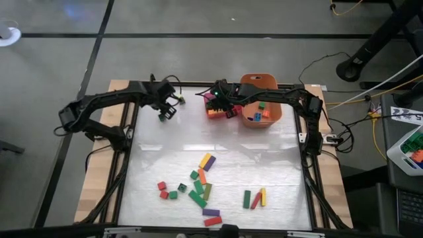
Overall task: Sort blocks by size
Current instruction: Put the small green game piece into the orange bin
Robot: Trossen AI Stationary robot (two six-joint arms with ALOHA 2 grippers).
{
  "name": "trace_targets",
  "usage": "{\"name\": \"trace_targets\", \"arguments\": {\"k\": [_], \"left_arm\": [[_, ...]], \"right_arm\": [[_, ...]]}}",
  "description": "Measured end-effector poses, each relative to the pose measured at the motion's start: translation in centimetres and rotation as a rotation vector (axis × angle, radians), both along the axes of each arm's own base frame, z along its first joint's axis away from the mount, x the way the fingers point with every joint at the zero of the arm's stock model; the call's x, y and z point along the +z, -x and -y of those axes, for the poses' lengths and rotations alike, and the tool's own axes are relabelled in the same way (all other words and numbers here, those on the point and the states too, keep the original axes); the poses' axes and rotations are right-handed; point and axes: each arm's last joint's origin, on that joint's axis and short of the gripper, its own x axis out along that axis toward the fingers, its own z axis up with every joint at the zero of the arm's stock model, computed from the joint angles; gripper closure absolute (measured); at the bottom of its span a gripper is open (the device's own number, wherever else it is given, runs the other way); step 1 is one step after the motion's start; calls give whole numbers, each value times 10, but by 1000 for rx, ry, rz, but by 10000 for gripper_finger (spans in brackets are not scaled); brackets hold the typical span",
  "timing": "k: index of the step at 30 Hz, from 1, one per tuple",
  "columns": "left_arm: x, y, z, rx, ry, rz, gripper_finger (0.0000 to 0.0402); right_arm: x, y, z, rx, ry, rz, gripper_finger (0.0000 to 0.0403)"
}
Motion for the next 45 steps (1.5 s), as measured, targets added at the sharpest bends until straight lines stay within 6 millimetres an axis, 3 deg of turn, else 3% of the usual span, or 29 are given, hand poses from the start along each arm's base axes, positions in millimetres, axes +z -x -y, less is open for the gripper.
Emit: {"name": "trace_targets", "arguments": {"k": [9, 16, 30, 36, 40, 45], "left_arm": [[-35, 13, -7, -155, 44, -112, 233], [-48, 15, -4, -301, 93, -79, 233], [-72, 24, 3, -381, 95, -108, 233], [-84, 27, 4, -387, 66, -88, 237], [-85, 26, 4, -358, 71, -59, 275], [-83, 18, 6, -306, 179, 152, 284]], "right_arm": [[-5, 10, -3, -62, -60, -83, 179], [-7, 14, -5, -60, -85, -136, 189], [-7, 14, -9, -49, -90, -136, 189], [21, 18, -20, -28, -70, -102, 189], [50, 24, -29, -11, -60, -74, 189], [88, 37, -43, 17, -49, -42, 189]]}}
